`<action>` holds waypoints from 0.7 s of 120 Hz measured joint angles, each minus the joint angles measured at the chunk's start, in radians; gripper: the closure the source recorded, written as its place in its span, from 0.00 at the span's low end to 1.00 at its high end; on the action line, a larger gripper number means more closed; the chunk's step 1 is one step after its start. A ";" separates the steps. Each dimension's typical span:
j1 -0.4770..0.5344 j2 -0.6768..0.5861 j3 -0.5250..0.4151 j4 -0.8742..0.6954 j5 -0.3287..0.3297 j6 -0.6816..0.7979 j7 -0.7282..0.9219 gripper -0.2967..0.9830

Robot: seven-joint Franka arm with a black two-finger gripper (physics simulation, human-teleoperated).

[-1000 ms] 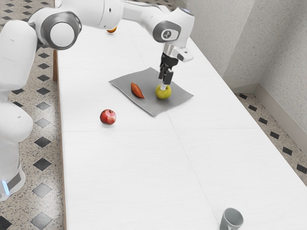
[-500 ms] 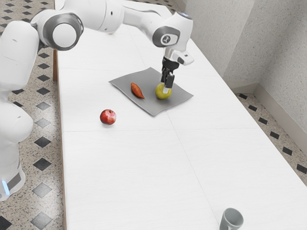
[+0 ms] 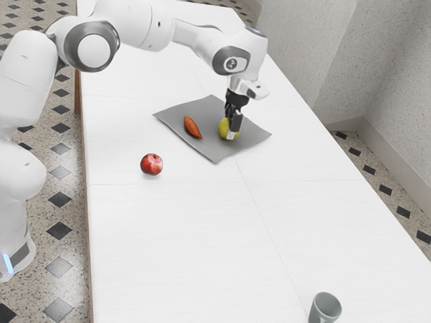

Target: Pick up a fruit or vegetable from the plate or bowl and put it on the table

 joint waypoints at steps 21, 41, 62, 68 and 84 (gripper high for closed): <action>0.010 -0.001 0.001 -0.001 -0.006 0.006 -0.005 0.46; -0.003 -0.048 -0.062 0.008 0.020 -0.008 -0.022 0.51; -0.036 -0.084 -0.356 0.018 0.141 -0.081 -0.083 0.51; -0.061 -0.081 -0.419 0.016 0.174 -0.102 -0.109 0.50; -0.119 -0.039 -0.463 0.005 0.218 -0.140 -0.179 0.51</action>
